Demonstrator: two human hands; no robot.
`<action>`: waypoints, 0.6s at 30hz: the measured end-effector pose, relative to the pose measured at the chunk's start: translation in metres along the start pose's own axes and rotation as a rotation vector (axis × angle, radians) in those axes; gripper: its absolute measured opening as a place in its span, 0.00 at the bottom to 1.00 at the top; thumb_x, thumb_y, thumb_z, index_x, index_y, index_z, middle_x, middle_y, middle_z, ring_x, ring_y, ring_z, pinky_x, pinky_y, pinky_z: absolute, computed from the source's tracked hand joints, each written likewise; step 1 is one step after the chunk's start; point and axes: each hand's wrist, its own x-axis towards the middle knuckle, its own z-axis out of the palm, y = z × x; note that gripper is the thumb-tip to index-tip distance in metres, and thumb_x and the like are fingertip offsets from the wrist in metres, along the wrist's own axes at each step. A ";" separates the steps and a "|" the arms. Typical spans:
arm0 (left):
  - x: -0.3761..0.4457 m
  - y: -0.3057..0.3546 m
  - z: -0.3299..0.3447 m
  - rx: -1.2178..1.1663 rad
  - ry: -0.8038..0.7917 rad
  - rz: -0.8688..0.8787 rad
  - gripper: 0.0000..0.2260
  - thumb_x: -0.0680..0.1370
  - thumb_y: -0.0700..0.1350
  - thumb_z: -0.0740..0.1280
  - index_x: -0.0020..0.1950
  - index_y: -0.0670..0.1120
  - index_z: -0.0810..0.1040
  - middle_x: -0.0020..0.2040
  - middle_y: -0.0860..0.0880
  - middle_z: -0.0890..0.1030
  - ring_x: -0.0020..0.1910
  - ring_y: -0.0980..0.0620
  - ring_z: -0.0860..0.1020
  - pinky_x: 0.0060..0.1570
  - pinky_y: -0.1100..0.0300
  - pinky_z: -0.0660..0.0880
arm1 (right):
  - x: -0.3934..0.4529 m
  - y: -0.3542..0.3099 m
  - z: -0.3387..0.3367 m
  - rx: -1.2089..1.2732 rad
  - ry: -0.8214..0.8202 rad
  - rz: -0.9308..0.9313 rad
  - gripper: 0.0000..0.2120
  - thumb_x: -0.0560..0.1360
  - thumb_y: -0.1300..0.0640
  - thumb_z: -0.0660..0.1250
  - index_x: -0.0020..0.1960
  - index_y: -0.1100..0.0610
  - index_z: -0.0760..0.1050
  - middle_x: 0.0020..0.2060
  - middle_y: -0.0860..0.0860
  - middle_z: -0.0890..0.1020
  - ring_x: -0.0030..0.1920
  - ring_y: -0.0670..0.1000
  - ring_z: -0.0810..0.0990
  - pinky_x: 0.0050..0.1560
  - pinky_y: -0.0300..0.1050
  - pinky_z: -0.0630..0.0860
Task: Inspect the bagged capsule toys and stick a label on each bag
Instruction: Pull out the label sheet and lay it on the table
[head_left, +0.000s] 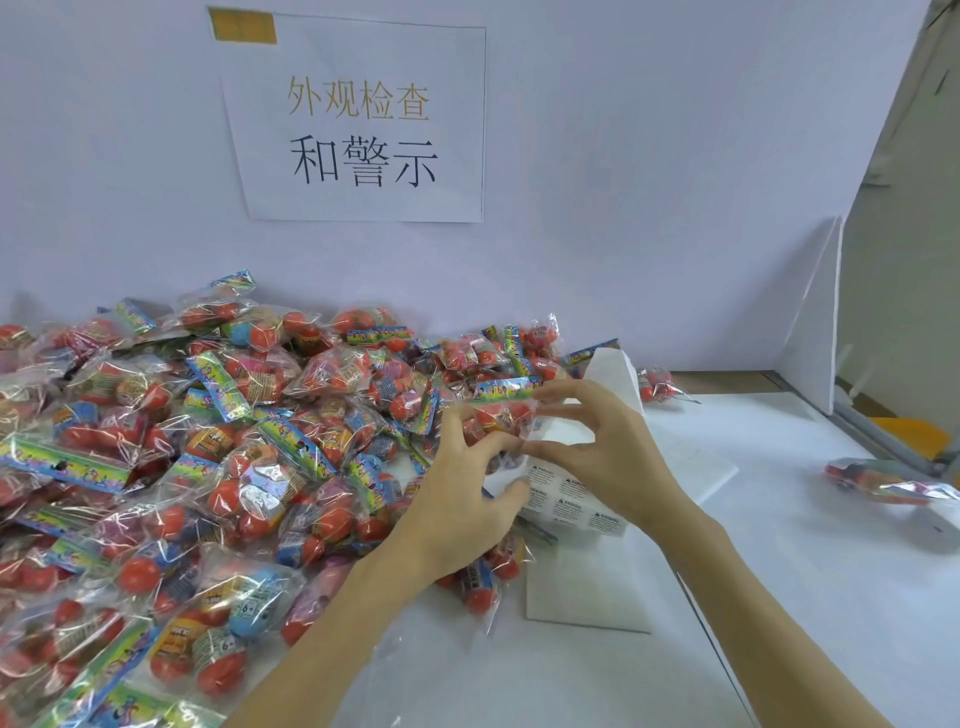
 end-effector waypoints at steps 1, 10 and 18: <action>0.000 0.001 0.000 -0.060 -0.009 -0.028 0.10 0.79 0.53 0.73 0.60 0.56 0.80 0.65 0.63 0.58 0.63 0.71 0.68 0.54 0.85 0.61 | 0.000 -0.002 0.000 0.019 0.013 -0.004 0.22 0.68 0.54 0.83 0.59 0.47 0.79 0.60 0.45 0.82 0.57 0.37 0.83 0.57 0.32 0.77; 0.006 0.001 -0.002 -0.089 0.091 -0.128 0.04 0.76 0.55 0.75 0.46 0.57 0.83 0.72 0.48 0.67 0.73 0.55 0.68 0.59 0.80 0.63 | 0.000 -0.007 0.004 0.036 0.006 -0.059 0.14 0.73 0.52 0.78 0.56 0.46 0.80 0.60 0.45 0.79 0.59 0.41 0.82 0.51 0.36 0.82; 0.007 -0.008 0.000 -0.045 0.182 -0.117 0.13 0.82 0.52 0.69 0.42 0.47 0.84 0.54 0.53 0.71 0.53 0.76 0.69 0.50 0.82 0.63 | -0.001 -0.009 -0.008 -0.197 -0.227 -0.038 0.14 0.69 0.43 0.80 0.51 0.45 0.82 0.53 0.45 0.77 0.52 0.44 0.78 0.51 0.36 0.77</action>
